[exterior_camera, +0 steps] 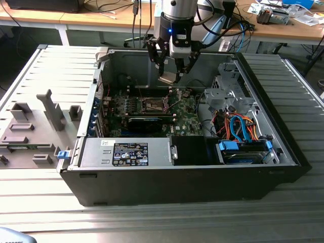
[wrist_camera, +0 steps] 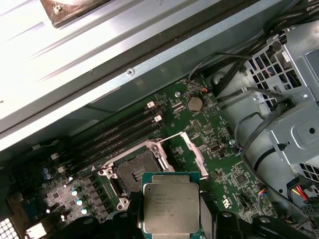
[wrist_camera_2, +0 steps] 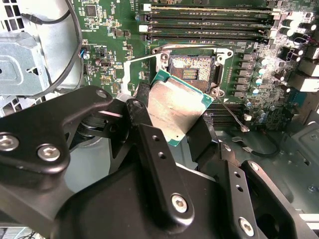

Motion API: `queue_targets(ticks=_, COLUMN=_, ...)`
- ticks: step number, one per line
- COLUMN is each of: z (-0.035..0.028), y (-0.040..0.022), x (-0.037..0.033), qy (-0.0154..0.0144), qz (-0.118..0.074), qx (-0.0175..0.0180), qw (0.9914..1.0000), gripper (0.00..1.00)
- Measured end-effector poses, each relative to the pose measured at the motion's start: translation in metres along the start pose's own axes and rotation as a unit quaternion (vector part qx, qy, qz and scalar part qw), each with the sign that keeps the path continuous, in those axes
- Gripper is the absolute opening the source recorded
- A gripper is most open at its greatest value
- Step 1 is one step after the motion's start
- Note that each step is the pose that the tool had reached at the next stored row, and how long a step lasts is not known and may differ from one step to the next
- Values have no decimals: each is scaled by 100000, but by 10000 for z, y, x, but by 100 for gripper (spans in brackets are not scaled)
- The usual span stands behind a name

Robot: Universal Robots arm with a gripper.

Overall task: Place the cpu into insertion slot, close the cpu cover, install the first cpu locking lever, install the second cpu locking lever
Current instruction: 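Place the cpu into insertion slot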

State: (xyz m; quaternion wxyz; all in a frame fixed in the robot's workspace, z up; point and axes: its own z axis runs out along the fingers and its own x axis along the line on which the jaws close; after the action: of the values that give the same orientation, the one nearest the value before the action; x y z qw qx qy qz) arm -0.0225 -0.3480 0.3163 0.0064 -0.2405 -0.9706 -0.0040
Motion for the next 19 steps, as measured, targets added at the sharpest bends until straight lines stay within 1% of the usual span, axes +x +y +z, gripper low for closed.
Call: queue_targets(ticks=19, z=1, y=0, x=0, qy=-2, qz=503, qx=-8, qw=99999, gripper=55)
